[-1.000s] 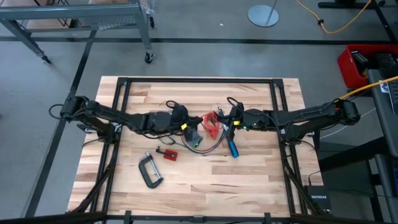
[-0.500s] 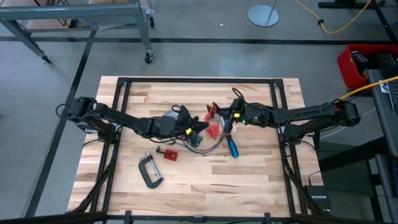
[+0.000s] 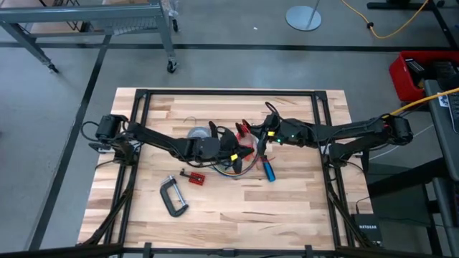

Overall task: Coil cords
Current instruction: Coil the red wire cable onto the black spool

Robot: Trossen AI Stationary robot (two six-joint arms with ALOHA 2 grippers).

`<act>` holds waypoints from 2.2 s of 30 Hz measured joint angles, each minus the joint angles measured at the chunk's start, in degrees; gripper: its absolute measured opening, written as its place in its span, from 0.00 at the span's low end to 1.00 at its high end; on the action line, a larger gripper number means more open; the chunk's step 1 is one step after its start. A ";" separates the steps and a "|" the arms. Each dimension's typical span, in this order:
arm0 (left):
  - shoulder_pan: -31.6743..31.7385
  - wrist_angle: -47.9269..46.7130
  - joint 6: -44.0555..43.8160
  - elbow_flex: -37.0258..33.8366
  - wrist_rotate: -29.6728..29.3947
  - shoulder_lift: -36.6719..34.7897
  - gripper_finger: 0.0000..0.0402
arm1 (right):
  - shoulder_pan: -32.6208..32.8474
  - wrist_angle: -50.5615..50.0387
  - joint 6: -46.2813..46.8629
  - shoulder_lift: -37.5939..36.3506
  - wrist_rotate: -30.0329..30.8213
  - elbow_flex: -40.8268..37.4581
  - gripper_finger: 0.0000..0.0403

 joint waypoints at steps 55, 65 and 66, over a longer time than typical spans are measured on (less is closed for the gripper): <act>2.05 -27.49 5.40 0.01 -9.38 -4.20 0.01 | -0.31 -20.02 2.31 -9.71 -28.54 0.12 0.02; 2.28 -27.14 6.31 2.45 -8.55 -4.20 0.01 | -0.31 -20.42 2.15 -3.75 -22.94 0.15 0.02; 2.26 -27.16 6.62 2.57 -8.48 -4.20 0.02 | -0.31 -20.27 2.15 -3.34 -22.70 0.15 0.02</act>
